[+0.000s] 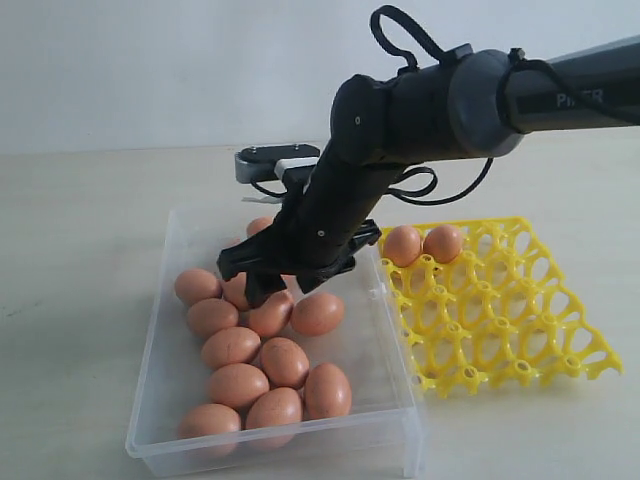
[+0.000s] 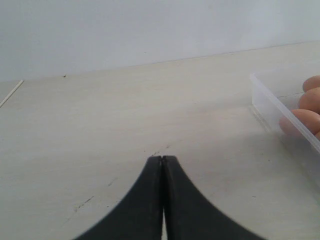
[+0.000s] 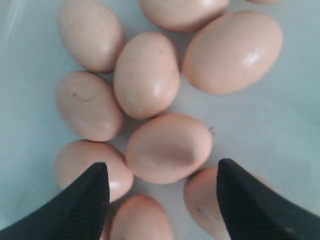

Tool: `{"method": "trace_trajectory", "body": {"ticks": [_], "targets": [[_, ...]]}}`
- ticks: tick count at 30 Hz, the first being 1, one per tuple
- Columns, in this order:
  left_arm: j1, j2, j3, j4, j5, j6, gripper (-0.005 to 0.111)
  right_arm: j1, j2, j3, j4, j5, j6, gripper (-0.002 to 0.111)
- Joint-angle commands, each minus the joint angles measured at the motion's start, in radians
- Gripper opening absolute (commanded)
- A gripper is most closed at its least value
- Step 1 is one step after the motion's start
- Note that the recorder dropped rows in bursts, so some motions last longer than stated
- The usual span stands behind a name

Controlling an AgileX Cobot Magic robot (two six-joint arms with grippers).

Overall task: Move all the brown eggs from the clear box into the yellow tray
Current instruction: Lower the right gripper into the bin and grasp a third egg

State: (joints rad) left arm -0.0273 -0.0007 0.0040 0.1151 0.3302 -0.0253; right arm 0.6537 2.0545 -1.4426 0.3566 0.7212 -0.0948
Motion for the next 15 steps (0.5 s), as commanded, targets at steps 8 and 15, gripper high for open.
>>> {"method": "trace_trajectory", "body": {"ticks": [8, 15], "targets": [[-0.001, 0.001, -0.004, 0.001, -0.014, -0.006, 0.000, 0.031, 0.035, -0.010, 0.134, -0.054, -0.044, 0.061], [-0.001, 0.001, -0.004, 0.001, -0.014, -0.006, 0.000, 0.004, 0.060, -0.010, 0.080, -0.045, -0.005, 0.061]]}}
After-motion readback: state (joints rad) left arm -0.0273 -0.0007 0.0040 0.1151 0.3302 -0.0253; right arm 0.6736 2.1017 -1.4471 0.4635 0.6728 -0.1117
